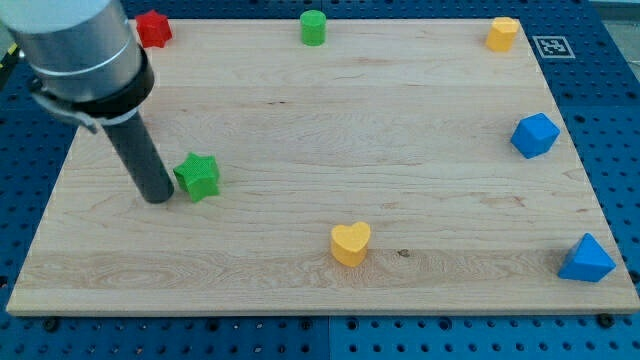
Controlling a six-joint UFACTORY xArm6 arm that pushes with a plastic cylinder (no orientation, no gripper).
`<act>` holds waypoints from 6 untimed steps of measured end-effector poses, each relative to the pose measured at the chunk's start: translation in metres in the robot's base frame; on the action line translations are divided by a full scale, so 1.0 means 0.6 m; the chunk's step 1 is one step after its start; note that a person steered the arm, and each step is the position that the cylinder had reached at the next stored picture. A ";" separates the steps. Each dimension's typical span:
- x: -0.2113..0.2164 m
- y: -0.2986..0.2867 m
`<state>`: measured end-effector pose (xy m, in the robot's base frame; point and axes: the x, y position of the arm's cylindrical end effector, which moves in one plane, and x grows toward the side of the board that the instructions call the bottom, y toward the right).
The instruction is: Place the green star below the green circle
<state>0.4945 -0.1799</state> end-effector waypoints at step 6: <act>-0.130 0.149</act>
